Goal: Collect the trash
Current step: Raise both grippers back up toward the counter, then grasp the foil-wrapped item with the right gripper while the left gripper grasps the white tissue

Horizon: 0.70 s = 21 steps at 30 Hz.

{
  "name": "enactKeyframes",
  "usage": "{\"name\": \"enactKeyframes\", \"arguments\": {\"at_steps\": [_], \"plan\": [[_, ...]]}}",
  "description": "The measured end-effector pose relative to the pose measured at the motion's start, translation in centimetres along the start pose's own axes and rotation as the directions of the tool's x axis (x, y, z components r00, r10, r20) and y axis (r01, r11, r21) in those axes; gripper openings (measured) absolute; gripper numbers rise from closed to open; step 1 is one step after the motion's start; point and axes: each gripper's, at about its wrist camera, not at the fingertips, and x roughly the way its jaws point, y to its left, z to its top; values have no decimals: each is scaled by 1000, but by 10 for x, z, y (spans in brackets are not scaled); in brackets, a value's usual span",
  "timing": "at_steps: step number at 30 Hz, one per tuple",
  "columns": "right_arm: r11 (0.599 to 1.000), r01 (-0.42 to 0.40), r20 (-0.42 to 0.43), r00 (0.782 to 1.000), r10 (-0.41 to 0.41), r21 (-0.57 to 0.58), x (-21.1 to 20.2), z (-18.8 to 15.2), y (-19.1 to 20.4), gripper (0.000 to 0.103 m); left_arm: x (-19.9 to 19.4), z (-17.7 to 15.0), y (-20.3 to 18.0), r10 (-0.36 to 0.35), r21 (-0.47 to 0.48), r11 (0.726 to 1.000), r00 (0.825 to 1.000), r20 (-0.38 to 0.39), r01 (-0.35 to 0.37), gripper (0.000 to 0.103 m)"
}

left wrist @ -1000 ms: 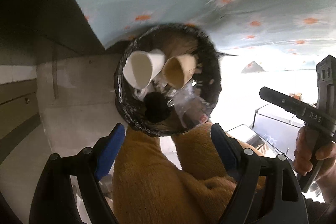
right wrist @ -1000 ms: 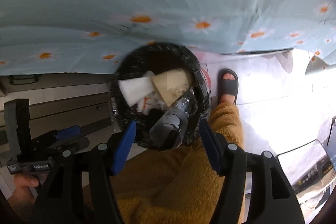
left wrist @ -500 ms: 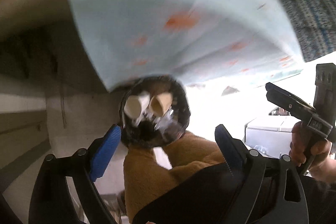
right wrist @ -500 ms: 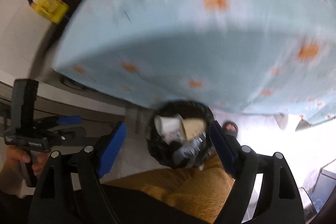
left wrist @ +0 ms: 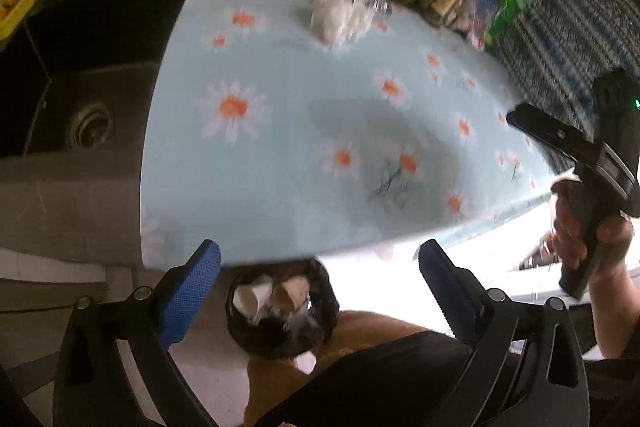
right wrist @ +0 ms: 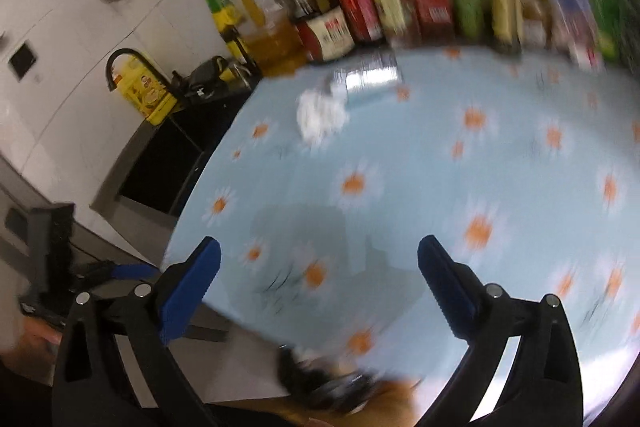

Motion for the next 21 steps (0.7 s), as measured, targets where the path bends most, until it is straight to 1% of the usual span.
{"name": "enactKeyframes", "arguments": {"at_steps": [2,3,4,5,7,8,9,10,13,14,15,16,17,20,21], "plan": [[996,-13,5,1000,13,-88,6,18,-5,98,-4,7,-10,18,-3,1000,999,29,-18,96],[989,-13,3,1000,14,-149,9,35,-8,98,-5,12,-15,33,-8,999,998,45,-33,96],[982,-19,-2,1000,19,-187,11,44,-15,98,-6,14,-19,41,-15,999,998,54,-40,96],[972,-39,-15,999,37,-232,16,56,-17,98,-5,17,-21,49,-24,999,997,58,-48,96],[941,-55,-33,998,47,-333,28,75,-18,98,-4,18,-24,70,-49,997,996,64,-67,96],[915,-67,-47,998,52,-398,36,85,-19,98,-3,18,-26,77,-62,995,995,65,-73,96],[898,-76,-58,997,57,-434,43,91,-19,98,-2,19,-28,86,-78,994,994,64,-81,96],[869,-87,-75,995,58,-486,54,102,-20,98,-2,18,-29,95,-90,992,993,65,-89,96],[817,-139,-143,987,69,-559,81,124,-22,98,-4,18,-32,135,-137,983,988,76,-124,96],[794,-159,-171,983,70,-587,91,132,-22,98,-5,18,-32,144,-154,979,986,83,-130,96],[759,-186,-212,975,65,-624,104,139,-20,98,-7,18,-33,149,-176,976,985,90,-132,96],[733,-199,-237,970,53,-651,113,143,-19,98,-9,17,-34,156,-199,971,983,94,-135,96],[698,-211,-266,964,31,-684,127,149,-16,98,-10,17,-35,162,-210,968,982,96,-139,96],[605,-283,-392,919,-53,-744,163,152,-9,98,-11,15,-38,189,-246,956,977,98,-161,96],[554,-313,-421,904,-76,-771,173,150,-5,98,-12,13,-39,198,-258,952,975,97,-168,96]]}}
